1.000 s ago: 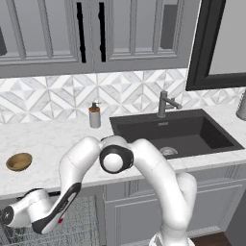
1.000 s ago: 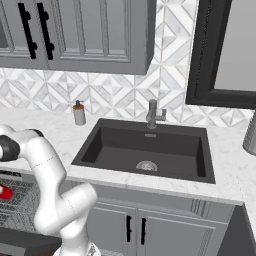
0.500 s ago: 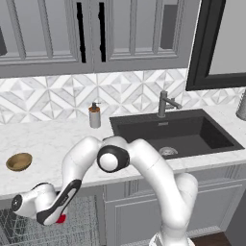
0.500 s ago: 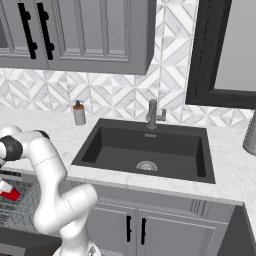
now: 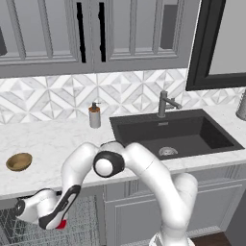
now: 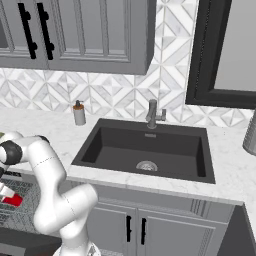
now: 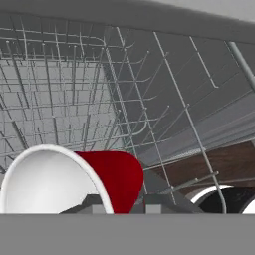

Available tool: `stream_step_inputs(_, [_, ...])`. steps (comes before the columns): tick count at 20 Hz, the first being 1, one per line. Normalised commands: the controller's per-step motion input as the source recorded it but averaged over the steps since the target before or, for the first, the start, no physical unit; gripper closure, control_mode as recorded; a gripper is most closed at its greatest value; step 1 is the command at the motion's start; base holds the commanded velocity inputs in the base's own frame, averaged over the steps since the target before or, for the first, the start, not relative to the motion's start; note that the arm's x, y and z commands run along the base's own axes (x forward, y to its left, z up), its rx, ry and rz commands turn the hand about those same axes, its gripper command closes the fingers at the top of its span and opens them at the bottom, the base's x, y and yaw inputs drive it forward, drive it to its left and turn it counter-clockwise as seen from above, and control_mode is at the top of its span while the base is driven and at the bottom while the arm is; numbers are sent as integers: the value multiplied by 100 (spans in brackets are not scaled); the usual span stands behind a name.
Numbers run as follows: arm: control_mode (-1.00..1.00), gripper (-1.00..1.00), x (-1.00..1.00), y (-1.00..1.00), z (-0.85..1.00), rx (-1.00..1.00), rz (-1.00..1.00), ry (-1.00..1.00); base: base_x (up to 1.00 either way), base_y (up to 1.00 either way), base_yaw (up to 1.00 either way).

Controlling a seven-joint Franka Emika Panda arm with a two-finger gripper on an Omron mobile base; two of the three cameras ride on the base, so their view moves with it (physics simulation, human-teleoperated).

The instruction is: Pick up the cup and bowl from the counter, place them in the dishwasher, and close the dishwasher door.

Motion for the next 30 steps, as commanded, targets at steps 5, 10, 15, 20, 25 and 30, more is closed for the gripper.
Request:
stream_step_inputs(5, [-100, -100, 0, 5, -13, 0, 0, 0, 0, 0, 0])
stream_step_inputs(10, [-100, -100, 6, 1, -10, 5, 1, -2, 0, 0, 0])
stream_step_inputs(15, [-100, -100, 4, 0, 2, 30, 5, -7, 0, 0, 0])
stream_step_inputs(20, [-100, -100, -1, 1, 67, 14, 3, 8, 0, 0, 0])
stream_step_inputs(25, [-100, -100, -6, -4, 100, 18, 0, 7, 0, 0, 0])
stream_step_inputs(30, [-100, -100, -18, 0, 100, 18, 2, 2, 0, 0, 0])
